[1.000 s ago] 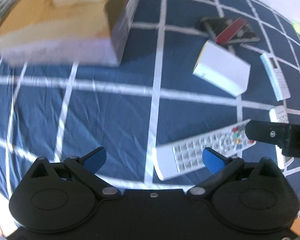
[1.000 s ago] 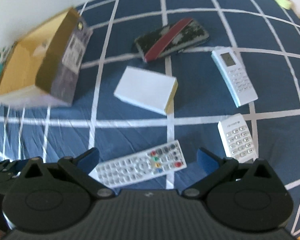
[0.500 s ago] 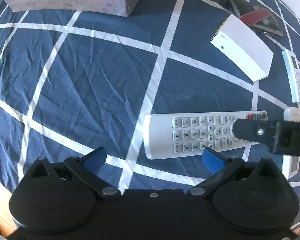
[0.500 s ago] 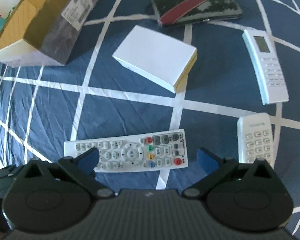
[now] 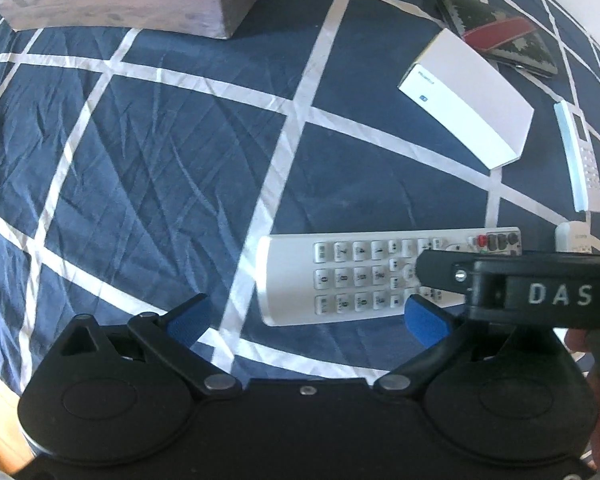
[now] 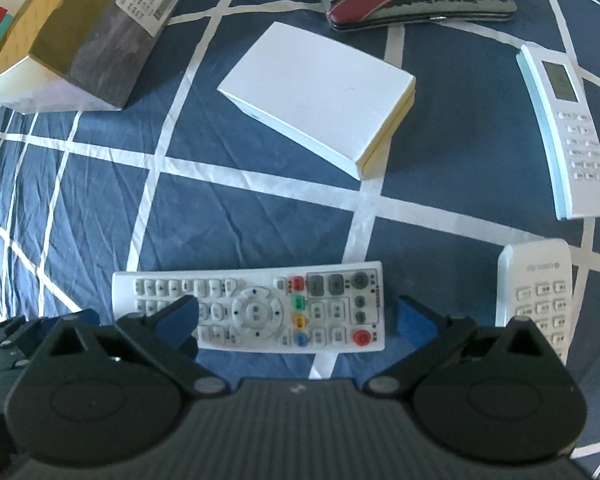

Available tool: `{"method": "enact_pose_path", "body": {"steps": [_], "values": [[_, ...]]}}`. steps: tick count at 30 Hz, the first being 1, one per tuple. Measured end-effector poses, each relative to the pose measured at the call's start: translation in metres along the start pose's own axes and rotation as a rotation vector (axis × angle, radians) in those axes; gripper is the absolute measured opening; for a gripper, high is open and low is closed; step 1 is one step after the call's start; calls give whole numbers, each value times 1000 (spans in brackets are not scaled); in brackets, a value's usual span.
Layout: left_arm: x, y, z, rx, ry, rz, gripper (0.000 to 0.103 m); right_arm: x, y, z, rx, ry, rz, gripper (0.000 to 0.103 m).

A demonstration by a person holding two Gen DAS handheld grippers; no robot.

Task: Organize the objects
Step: 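Move the left tool to the white TV remote and grasp it, then carry the white TV remote with the left tool over the box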

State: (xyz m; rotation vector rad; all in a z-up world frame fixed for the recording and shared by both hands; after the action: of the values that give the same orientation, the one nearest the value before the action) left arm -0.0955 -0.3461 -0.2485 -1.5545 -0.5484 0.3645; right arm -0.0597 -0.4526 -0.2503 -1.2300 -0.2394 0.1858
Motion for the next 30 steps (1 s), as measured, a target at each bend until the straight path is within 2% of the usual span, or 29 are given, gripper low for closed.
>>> {"method": "enact_pose_path", "body": {"steps": [9,14,21,23,30], "values": [[0,0,-7,-18,15,-8,103,0,7,-4,3,-22,0,100],[-3,1,-8,-23,16,-6,103,0,9,-7,-12,-39,-12,93],[-9,0,-14,-43,18,1,100,1,7,-6,-20,-37,-16,92],[-11,-2,-15,-48,26,2,96,2,7,-6,-19,-34,-18,92],[-10,-10,-19,-35,57,4,96,3,4,-6,-14,-7,-27,91]]}}
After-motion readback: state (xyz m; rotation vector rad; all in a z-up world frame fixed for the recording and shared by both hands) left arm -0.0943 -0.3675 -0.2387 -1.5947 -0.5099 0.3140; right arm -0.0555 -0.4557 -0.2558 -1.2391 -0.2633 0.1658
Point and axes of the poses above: each gripper's, at about its wrist camera, not at the fingertips, and y roughly the way its jaws point, z to its left, x to its top, the point moved 10 cm from there along y, roughly the way its jaws point, and after that the axes turned 3 degrees about x, right-handed, at the moved point
